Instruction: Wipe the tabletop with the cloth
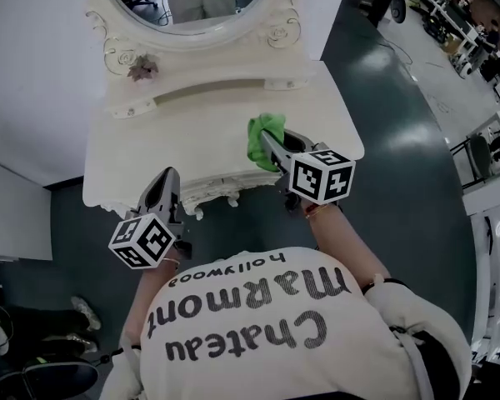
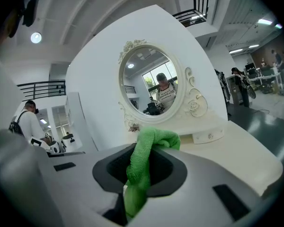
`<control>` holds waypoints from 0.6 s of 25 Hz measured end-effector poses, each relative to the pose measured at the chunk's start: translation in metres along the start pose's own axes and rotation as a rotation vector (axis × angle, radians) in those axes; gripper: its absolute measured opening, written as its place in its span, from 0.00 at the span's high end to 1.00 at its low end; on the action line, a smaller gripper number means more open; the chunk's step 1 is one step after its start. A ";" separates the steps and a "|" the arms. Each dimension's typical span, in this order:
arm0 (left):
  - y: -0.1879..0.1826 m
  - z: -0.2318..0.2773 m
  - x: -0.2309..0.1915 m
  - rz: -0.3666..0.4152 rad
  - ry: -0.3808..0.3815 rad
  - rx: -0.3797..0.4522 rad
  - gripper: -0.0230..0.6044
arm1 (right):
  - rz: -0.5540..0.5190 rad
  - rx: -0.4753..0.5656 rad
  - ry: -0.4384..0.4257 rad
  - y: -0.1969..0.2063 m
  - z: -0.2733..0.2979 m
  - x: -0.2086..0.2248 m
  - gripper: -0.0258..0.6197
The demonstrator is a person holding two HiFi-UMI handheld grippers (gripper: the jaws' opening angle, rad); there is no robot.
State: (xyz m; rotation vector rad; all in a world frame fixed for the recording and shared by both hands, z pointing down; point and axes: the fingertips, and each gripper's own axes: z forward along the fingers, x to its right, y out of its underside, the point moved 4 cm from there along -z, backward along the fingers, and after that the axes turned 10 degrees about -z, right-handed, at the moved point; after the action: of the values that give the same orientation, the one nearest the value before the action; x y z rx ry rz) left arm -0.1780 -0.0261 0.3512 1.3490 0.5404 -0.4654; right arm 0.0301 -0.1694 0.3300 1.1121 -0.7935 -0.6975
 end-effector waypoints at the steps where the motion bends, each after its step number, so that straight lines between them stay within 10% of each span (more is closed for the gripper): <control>1: 0.005 0.001 0.005 -0.007 -0.007 0.005 0.95 | -0.011 -0.008 -0.007 0.001 -0.005 0.004 0.86; 15: 0.089 -0.014 0.075 -0.045 -0.036 0.015 0.95 | -0.058 -0.080 -0.062 0.038 -0.081 0.035 0.86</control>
State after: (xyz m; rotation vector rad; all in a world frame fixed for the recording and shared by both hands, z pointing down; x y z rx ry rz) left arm -0.0659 0.0023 0.3728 1.3424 0.5390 -0.5306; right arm 0.1203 -0.1469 0.3544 1.0491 -0.7815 -0.8088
